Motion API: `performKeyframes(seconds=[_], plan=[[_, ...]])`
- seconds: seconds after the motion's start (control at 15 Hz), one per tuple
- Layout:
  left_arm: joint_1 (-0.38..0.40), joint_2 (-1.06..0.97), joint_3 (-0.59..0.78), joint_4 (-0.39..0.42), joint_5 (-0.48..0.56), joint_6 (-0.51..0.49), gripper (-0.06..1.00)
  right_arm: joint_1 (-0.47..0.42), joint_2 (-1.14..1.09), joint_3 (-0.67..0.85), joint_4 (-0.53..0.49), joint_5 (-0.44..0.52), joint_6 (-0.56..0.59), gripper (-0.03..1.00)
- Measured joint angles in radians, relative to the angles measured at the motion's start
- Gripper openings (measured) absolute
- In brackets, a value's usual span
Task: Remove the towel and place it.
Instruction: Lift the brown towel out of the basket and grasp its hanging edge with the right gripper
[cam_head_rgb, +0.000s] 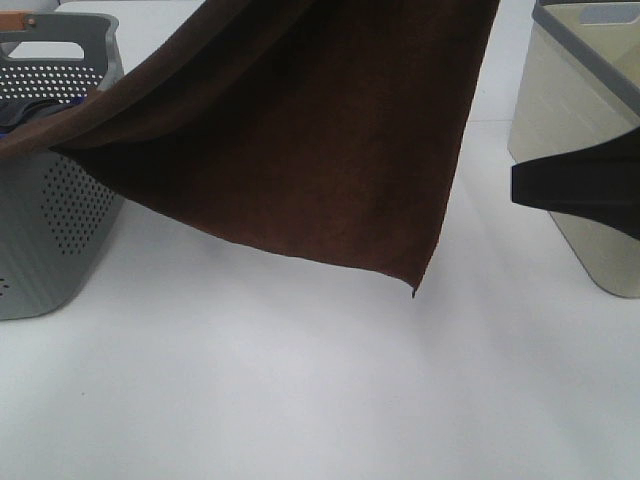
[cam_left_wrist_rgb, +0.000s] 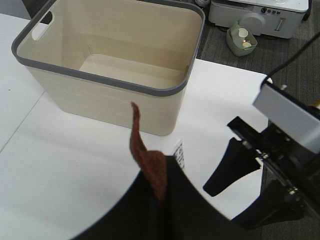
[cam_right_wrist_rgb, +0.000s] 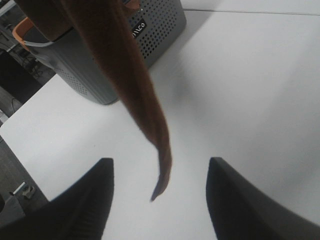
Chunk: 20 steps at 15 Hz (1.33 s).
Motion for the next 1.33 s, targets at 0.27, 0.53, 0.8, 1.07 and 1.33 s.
performKeyframes(seconds=[0.27,0.53,0.8,1.07,1.33], plan=[[0.000,0.000,0.000,0.001,-0.031,0.002,0.00,0.000,0.317,0.000,0.383,0.000,-0.360,0.61],[0.000,0.000,0.000,0.015,-0.098,0.004,0.00,0.000,0.428,0.000,0.512,0.093,-0.524,0.61],[0.000,0.000,0.000,0.033,-0.137,0.004,0.00,0.000,0.448,0.000,0.534,0.117,-0.610,0.69],[0.000,0.000,0.000,0.038,-0.140,0.005,0.00,0.000,0.448,0.000,0.535,0.146,-0.711,0.69],[0.000,0.000,0.000,0.038,-0.142,0.005,0.00,0.000,0.451,0.000,0.535,0.149,-0.757,0.70]])
